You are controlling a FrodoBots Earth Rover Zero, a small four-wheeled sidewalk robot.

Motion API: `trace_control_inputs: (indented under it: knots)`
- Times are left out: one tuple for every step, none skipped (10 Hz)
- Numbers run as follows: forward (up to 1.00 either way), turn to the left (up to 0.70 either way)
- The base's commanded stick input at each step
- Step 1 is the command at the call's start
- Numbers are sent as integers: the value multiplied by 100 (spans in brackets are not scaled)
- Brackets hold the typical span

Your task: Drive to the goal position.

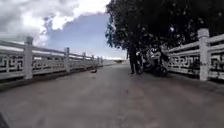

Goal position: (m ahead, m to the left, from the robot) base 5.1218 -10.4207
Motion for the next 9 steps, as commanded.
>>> trace_control_inputs:
  knots:
    - [70,0]
    - [70,0]
    - [70,0]
    - [70,0]
    - [70,0]
    - [70,0]
    - [70,0]
    - [70,0]
    - [70,0]
